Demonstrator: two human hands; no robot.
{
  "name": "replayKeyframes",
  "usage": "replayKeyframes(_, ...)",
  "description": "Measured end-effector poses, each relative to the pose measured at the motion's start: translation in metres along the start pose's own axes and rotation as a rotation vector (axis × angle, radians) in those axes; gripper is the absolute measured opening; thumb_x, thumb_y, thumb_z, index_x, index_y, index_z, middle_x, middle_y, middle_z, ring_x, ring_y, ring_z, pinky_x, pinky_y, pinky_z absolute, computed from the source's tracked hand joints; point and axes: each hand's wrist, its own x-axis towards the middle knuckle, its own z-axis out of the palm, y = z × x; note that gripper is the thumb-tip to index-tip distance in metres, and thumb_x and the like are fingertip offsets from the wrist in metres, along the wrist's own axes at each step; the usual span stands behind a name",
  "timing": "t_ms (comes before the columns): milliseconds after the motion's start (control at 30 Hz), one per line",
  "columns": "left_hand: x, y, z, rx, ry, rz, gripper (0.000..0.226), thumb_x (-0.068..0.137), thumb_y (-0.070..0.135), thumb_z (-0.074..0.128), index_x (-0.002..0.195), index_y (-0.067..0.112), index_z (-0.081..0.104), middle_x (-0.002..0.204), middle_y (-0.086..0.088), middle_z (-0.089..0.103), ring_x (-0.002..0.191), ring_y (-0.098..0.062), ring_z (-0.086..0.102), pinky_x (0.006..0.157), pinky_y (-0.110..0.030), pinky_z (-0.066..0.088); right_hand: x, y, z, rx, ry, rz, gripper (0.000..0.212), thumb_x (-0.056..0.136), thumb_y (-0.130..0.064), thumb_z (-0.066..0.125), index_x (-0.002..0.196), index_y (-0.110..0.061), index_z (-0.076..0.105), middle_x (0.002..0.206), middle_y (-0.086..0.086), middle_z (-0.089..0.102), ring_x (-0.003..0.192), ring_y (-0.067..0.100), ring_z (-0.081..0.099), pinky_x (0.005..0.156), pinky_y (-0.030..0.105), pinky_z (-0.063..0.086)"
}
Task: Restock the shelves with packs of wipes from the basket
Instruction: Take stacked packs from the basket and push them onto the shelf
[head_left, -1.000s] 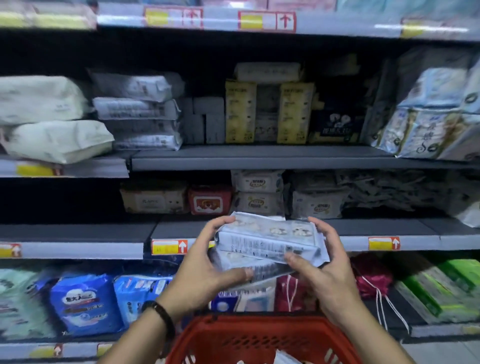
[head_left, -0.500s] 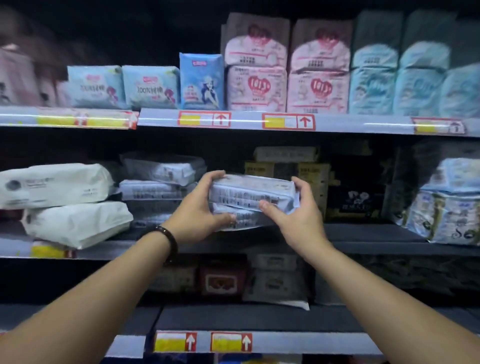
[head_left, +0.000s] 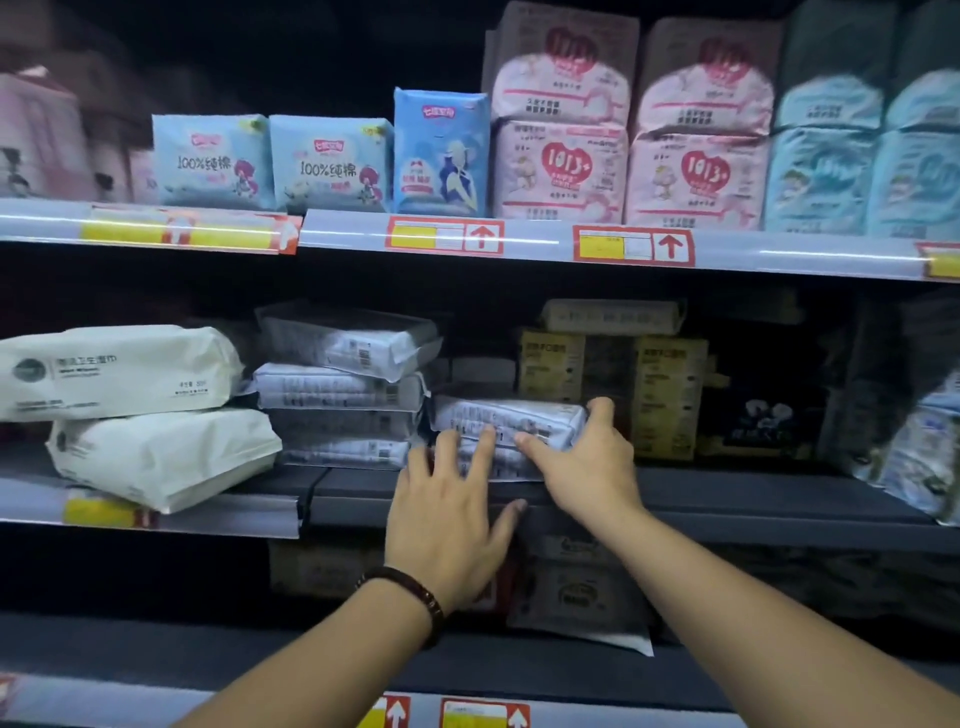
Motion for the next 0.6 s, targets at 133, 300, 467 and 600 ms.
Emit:
replayKeyframes(133, 0.002, 0.001, -0.005, 0.074, -0.089, -0.027, 0.085, 0.098, 0.075, 0.026, 0.166, 0.031, 0.003, 0.165, -0.009, 0.022, 0.141, -0.038, 0.034, 0.116, -0.052, 0.036, 0.001, -0.007, 0.000, -0.053, -0.081, 0.000, 0.085, 0.083, -0.062, 0.078, 0.141, -0.017, 0.033, 0.133, 0.013, 0.062, 0.113, 0.034, 0.065, 0.079, 0.038, 0.056)
replayKeyframes(300, 0.001, 0.000, -0.017, 0.051, -0.168, -0.042, 0.084, 0.099, 0.074, 0.029, 0.167, 0.034, 0.001, 0.169, -0.004, 0.018, 0.148, -0.036, 0.028, 0.119, -0.057, 0.028, 0.001, -0.008, -0.035, -0.150, -0.301, -0.008, 0.086, 0.090, -0.067, 0.068, 0.148, -0.014, 0.033, 0.141, 0.014, 0.059, 0.120, 0.033, 0.062, 0.084, 0.036, 0.049)
replayKeyframes(467, -0.033, 0.016, -0.040, -0.036, -0.125, 0.003, 0.072, 0.097, 0.062, 0.049, 0.159, 0.033, 0.027, 0.162, -0.005, 0.032, 0.147, -0.033, 0.031, 0.118, -0.052, 0.031, -0.049, 0.014, -0.080, -0.092, -0.175, -0.095, 0.072, 0.098, -0.049, 0.068, 0.157, -0.022, 0.037, 0.151, 0.004, 0.051, 0.138, 0.025, 0.050, 0.108, 0.036, 0.045)
replayKeyframes(600, -0.101, 0.036, -0.031, -0.157, -0.255, 0.137, 0.037, 0.094, 0.058, 0.051, 0.126, 0.040, 0.056, 0.125, 0.012, 0.060, 0.120, -0.020, 0.055, 0.100, -0.042, 0.043, -0.119, 0.078, -0.099, -0.077, -0.114, -0.342, 0.012, 0.096, -0.029, 0.071, 0.106, -0.028, 0.064, 0.102, -0.014, 0.060, 0.094, 0.003, 0.059, 0.081, 0.014, 0.043)
